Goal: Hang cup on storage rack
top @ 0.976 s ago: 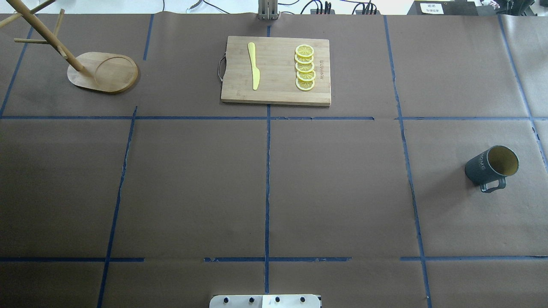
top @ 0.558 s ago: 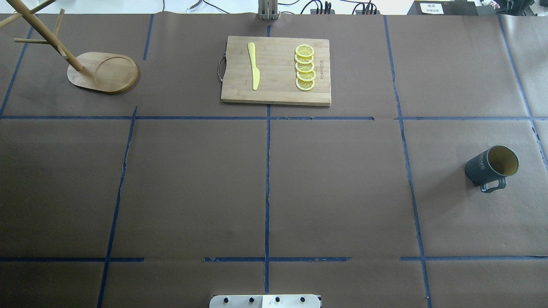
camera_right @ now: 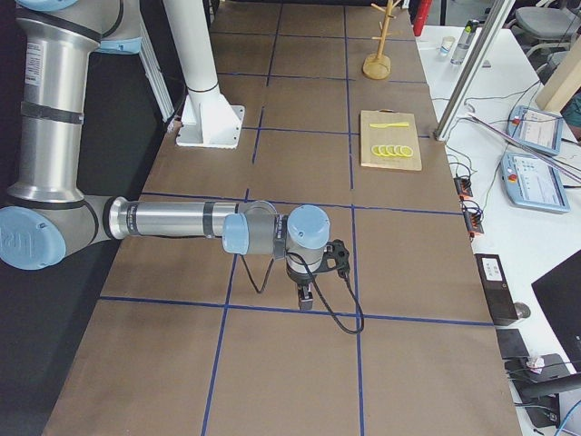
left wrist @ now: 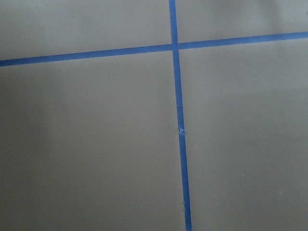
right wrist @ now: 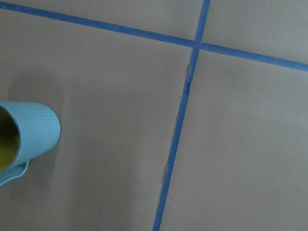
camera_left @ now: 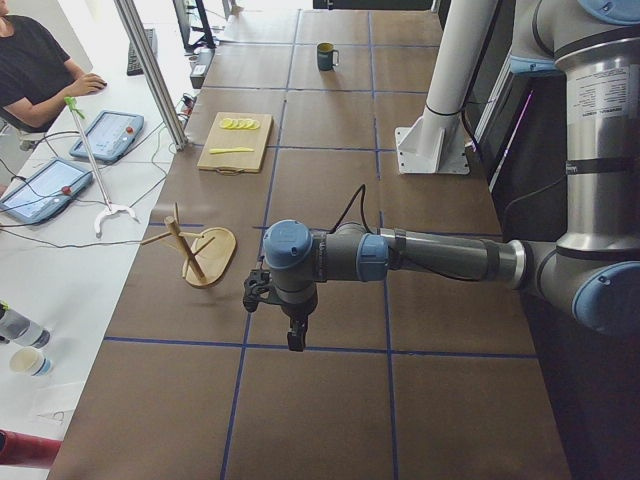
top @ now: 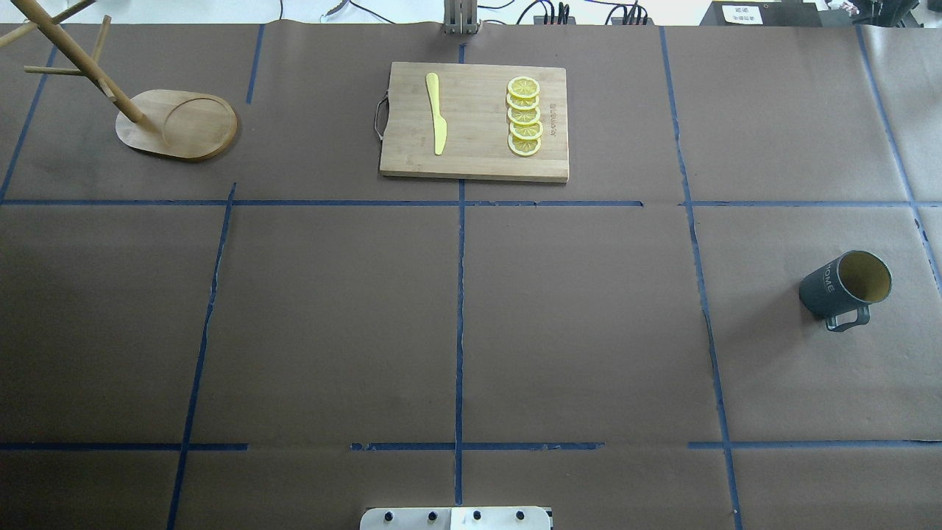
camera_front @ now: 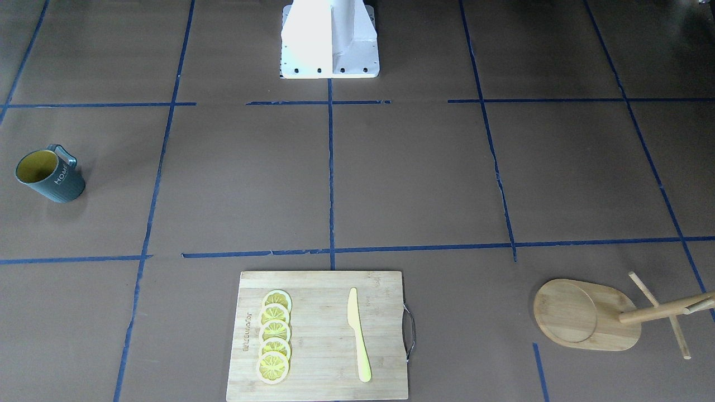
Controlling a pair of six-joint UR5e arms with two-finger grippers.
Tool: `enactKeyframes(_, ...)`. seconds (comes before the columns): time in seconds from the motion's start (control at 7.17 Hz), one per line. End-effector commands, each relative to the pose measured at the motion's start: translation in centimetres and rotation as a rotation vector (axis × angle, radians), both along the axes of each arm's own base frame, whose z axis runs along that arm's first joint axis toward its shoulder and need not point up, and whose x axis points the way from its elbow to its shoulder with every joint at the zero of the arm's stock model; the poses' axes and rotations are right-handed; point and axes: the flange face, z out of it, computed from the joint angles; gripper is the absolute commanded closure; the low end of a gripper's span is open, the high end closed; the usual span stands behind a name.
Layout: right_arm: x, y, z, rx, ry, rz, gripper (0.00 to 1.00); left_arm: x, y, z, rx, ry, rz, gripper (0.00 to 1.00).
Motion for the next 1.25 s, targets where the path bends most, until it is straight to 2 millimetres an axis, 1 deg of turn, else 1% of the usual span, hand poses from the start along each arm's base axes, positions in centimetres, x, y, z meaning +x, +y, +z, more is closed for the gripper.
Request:
enactKeyframes(0.0,-5.2,-0.9,-2.3,-0.052,-0.028,0.059,0.01,0.0,-0.4,-0.4,0.016,0.004,0.001,0.0)
enactKeyframes(0.14,-8.1,-0.9,-3.4,-0.048,-0.049,0.104,0.01,0.0,-0.5,-0.7,0.023,0.0,0.0,0.0)
enactKeyframes(0.28,-9.6,-0.6,-3.7,-0.063,-0.068,0.11,0.02,0.1,-0.5,-0.3,0.016,-0.002,0.003,0.0)
enactKeyframes(0.42,-12.6,-0.6,-4.7,-0.077,-0.076,0.095,0.05,0.1,-0.7,-0.6,0.021,0.0,0.003,0.0)
enactKeyframes(0.7,-14.9,-0.5,-5.0,-0.065,-0.08,0.06,0.05,0.1,-0.9,-0.8,0.027,0.001,0.003,0.0)
enactKeyframes(0.84,-15.7,-1.7,-4.7,-0.064,-0.076,0.054,0.05,0.1,-0.9,-1.2,0.034,0.002,0.002,0.0)
enactKeyframes(0.98,-17.0,-1.6,-4.1,-0.073,-0.066,0.029,0.05,0.1,-0.9,-1.3,0.035,0.002,0.002,0.0)
enactKeyframes(1.12,-17.5,-2.0,-3.3,-0.083,-0.061,0.023,0.07,0.1,-0.9,-1.3,0.035,0.002,0.002,0.0)
